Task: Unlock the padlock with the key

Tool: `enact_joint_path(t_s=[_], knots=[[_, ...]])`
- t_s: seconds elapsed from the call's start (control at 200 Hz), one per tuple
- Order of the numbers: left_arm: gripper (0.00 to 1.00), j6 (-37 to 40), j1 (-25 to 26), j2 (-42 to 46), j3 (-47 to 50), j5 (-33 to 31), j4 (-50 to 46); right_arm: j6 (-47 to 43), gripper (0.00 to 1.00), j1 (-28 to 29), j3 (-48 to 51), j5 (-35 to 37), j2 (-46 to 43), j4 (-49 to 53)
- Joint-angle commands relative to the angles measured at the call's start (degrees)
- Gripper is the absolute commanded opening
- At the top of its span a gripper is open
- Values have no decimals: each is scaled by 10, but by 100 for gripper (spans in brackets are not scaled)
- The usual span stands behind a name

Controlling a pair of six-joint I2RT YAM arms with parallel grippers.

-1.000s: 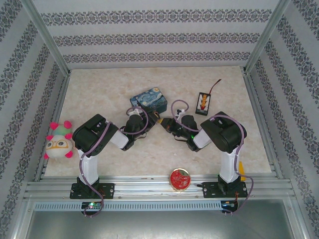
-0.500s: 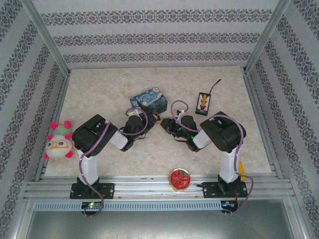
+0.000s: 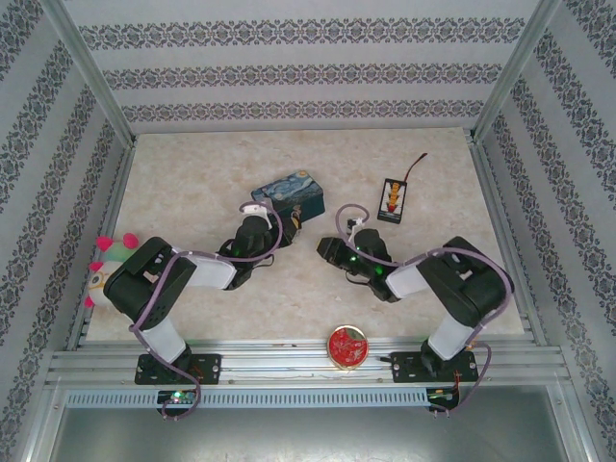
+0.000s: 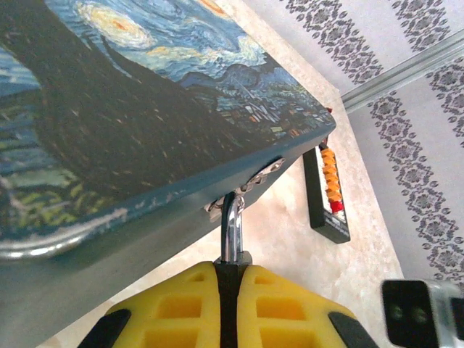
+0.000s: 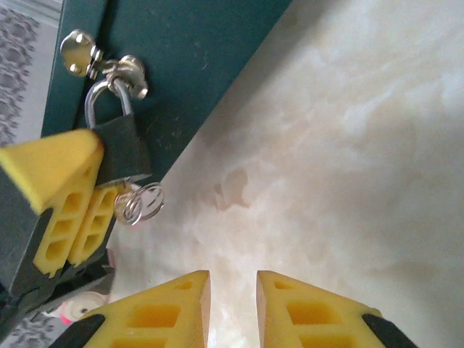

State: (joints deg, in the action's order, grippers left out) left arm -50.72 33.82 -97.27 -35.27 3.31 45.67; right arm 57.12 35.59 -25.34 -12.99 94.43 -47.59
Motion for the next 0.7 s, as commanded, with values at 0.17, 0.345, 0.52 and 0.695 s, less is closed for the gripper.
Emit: enact_joint_path(t_s=[0.17, 0.345, 0.52, 0.695], knots=[[0, -6, 9, 3, -8, -21, -5, -164, 25, 60, -89, 140, -90, 321], [0, -44, 8, -10, -1, -15, 12, -190, 24, 64, -95, 148, -94, 335], [0, -79, 8, -23, 11, -13, 29, -212, 24, 65, -96, 143, -87, 319], [0, -108, 8, -30, 24, -12, 42, -234, 24, 66, -100, 132, -80, 311]])
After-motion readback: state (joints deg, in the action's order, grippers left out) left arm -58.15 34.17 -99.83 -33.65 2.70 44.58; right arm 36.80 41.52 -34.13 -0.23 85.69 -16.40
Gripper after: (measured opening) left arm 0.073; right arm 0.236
